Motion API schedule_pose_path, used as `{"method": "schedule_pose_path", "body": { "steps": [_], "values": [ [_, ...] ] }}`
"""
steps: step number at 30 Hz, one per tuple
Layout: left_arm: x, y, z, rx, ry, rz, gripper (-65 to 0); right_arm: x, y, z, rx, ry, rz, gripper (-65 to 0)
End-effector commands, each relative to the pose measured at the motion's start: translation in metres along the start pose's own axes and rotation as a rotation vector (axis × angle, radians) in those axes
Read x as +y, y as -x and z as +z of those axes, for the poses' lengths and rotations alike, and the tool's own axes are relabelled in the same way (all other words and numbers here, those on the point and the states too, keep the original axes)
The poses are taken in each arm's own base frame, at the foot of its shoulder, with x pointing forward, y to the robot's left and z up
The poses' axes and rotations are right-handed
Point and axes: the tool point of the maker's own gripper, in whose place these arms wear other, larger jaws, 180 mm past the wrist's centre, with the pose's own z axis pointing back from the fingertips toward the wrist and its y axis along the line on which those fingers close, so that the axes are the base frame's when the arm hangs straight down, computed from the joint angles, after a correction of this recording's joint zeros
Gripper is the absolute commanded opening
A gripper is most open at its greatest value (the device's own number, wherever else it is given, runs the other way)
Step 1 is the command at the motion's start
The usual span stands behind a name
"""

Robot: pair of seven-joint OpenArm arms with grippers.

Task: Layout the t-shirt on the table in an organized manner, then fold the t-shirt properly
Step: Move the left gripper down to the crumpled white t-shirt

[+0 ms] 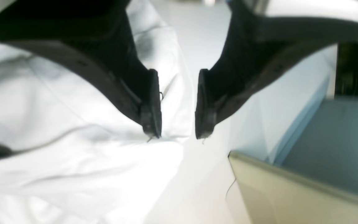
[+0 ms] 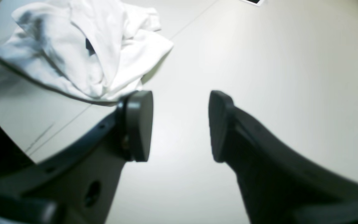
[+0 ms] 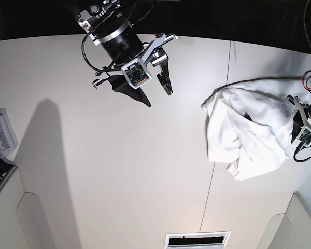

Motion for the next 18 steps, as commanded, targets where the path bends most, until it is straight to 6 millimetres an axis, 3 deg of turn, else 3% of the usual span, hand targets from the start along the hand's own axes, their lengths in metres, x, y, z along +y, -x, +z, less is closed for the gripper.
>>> {"method": "schedule_pose_path", "body": {
  "steps": [1, 10, 18],
  "values": [
    [0.013, -0.011, 0.002, -0.038, -0.002, -0.048, -43.0, -0.001, -0.012, 0.0, -0.045, 0.005, 0.0, -35.9],
    [0.015, -0.008, 0.007, -0.059, 0.092, -0.286, -43.0, -0.001, -0.012, 0.0, -0.042, 0.005, 0.0, -35.9],
    [-0.02, 0.016, 0.005, -0.066, 0.269, -0.469, -43.0, -0.001, -0.011, 0.0, -0.039, 0.005, 0.0, -35.9]
  ]
}}
